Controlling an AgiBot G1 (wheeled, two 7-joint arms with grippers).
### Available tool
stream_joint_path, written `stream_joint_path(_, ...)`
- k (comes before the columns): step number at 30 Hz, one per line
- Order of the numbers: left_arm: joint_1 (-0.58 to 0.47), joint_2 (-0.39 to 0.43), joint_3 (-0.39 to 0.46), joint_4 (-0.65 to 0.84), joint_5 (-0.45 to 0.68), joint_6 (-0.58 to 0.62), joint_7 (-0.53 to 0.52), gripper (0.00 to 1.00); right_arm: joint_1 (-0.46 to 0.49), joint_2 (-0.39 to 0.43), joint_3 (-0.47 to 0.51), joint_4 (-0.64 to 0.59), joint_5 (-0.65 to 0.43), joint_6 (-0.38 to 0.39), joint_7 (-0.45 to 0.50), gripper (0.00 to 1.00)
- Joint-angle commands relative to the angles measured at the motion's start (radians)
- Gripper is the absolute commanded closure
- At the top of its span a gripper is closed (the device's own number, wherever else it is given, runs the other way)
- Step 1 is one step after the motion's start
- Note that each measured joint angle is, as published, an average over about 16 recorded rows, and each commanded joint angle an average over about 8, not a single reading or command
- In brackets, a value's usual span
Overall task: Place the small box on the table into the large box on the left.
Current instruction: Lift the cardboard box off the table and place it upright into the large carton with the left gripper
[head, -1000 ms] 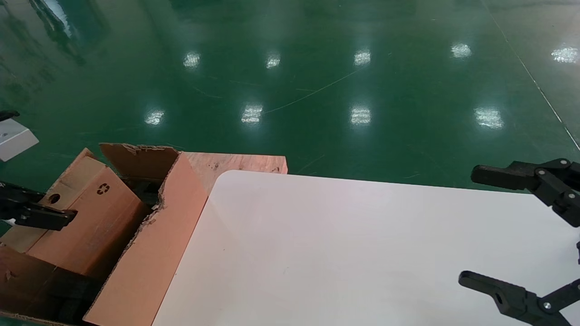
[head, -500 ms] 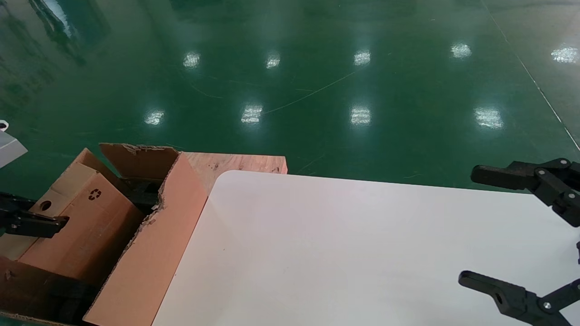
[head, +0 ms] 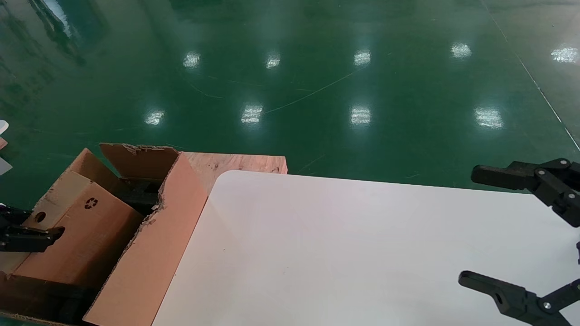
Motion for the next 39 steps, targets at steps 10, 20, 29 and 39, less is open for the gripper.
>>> stream_joint_path(10,0.111,-0.098,-0.128,0.004,0.052,0.012,0.077,1.0,0.0,0.0,0.0,0.0,0.0,0.0,0.0,0.0)
stream_joint_path(20,0.294,-0.135,-0.309,-0.011,0.035,0.008,0.086,1.0,0.0,0.0,-0.001,0.0,0.0,0.0,0.0,0.0)
stream_joint_path(29,0.41,-0.08,-0.416,0.002,-0.028,-0.003,0.134,1.0,0.0,0.0,-0.001,0.0,0.001,0.0,0.0,0.0)
stream_joint_path(39,0.455,0.022,-0.421,0.114,-0.026,-0.017,0.221,1.0,0.0,0.001,-0.001,0.0,0.001,0.001,-0.001,0.0)
